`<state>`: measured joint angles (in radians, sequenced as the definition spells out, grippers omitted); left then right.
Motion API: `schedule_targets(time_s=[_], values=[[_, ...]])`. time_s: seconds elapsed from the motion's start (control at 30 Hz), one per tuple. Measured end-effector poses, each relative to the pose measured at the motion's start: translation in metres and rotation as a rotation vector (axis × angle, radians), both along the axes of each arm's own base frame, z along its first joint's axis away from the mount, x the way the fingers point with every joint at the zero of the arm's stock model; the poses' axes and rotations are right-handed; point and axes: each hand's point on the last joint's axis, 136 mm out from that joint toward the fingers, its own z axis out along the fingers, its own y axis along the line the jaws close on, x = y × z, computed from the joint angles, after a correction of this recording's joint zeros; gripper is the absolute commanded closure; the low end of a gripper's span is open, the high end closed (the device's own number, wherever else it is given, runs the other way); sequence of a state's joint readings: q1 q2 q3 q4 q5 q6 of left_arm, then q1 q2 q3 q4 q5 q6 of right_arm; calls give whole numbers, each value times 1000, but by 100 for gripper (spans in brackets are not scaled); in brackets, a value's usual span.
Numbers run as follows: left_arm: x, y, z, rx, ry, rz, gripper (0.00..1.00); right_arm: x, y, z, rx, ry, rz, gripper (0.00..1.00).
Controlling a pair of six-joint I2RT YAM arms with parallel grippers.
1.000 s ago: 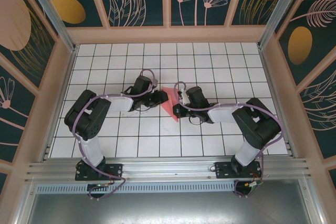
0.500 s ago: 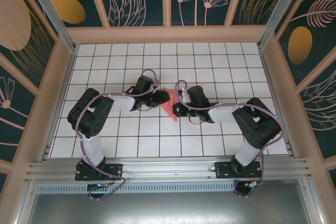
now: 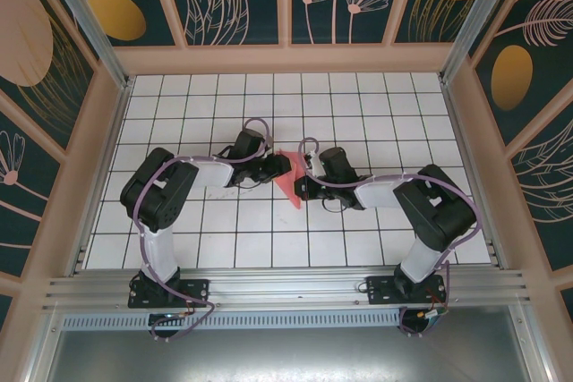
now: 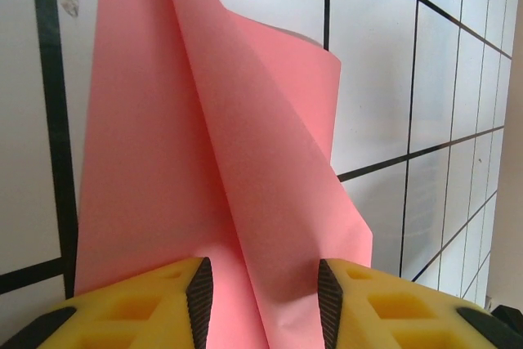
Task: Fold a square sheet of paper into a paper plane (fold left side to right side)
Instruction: Fourth fold the wing at the center of the table.
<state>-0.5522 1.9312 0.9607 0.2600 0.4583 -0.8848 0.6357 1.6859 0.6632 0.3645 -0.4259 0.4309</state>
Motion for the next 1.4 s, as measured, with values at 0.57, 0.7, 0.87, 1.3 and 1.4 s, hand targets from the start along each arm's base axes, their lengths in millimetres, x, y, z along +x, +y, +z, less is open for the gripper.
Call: schedule_targets(time_s=[0.57, 0.7, 0.87, 1.3, 1.4], values=[[5, -1, -1, 21, 9, 10, 58, 26, -26, 41, 180, 23, -62, 55], [5, -1, -2, 26, 10, 11, 58, 33, -19, 31, 186, 74, -62, 57], [5, -2, -2, 27, 8, 9, 58, 45, -14, 15, 186, 132, -82, 61], [5, -1, -2, 33, 7, 7, 57, 47, -9, 4, 216, 198, -83, 100], [5, -1, -2, 33, 7, 7, 57, 48, -9, 4, 212, 192, -79, 100]])
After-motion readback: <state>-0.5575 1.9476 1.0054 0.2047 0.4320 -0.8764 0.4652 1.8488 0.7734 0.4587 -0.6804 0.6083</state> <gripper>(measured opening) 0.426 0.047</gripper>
